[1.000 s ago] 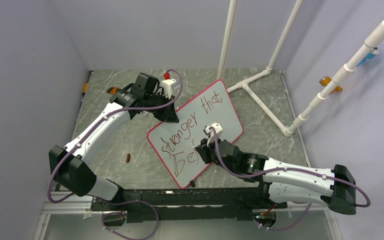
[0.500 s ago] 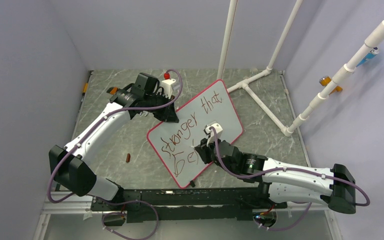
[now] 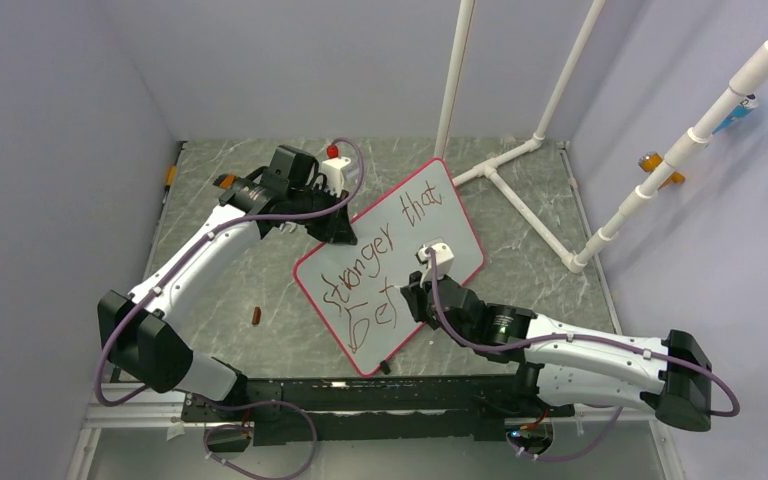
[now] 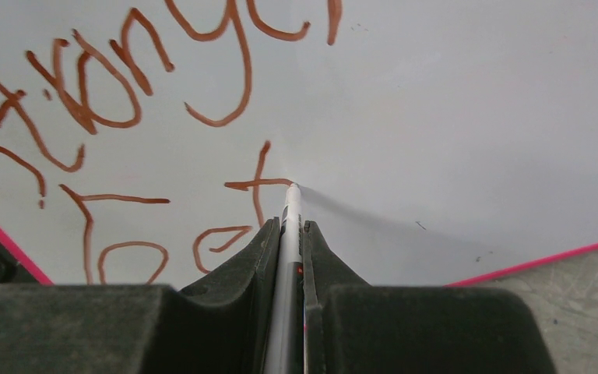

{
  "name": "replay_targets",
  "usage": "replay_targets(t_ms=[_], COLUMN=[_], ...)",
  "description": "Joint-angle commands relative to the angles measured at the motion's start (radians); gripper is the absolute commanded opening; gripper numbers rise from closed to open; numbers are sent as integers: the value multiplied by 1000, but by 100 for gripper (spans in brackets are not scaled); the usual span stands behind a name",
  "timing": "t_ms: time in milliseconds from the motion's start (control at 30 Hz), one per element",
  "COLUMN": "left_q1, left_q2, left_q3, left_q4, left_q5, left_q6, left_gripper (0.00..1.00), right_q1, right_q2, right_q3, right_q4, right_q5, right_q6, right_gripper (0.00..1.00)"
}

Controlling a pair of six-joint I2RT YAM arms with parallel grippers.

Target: Write a sentence on the whiteboard

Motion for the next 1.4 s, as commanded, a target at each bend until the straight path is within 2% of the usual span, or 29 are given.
replay_targets(t_ms=[0, 233, 633, 1367], left_q1=[12, 12, 13, 12], left_q2=[3, 4, 7, 8], left_q3=[11, 13, 11, 12], left_q4=[22, 22, 22, 21], left_q5=[-350, -349, -349, -349], left_q6=[181, 181, 181, 181], left_gripper=[0, 0, 0, 0], right_q1=[-11, -11, -27, -41], right_q2=[-24, -99, -43, -20], right_q3=[11, 2, 8, -21], right_q4=[-70, -89, -76, -5], right_q5=[29, 38, 78, -72], right_q6=[11, 13, 7, -24], right_gripper=[0, 0, 0, 0])
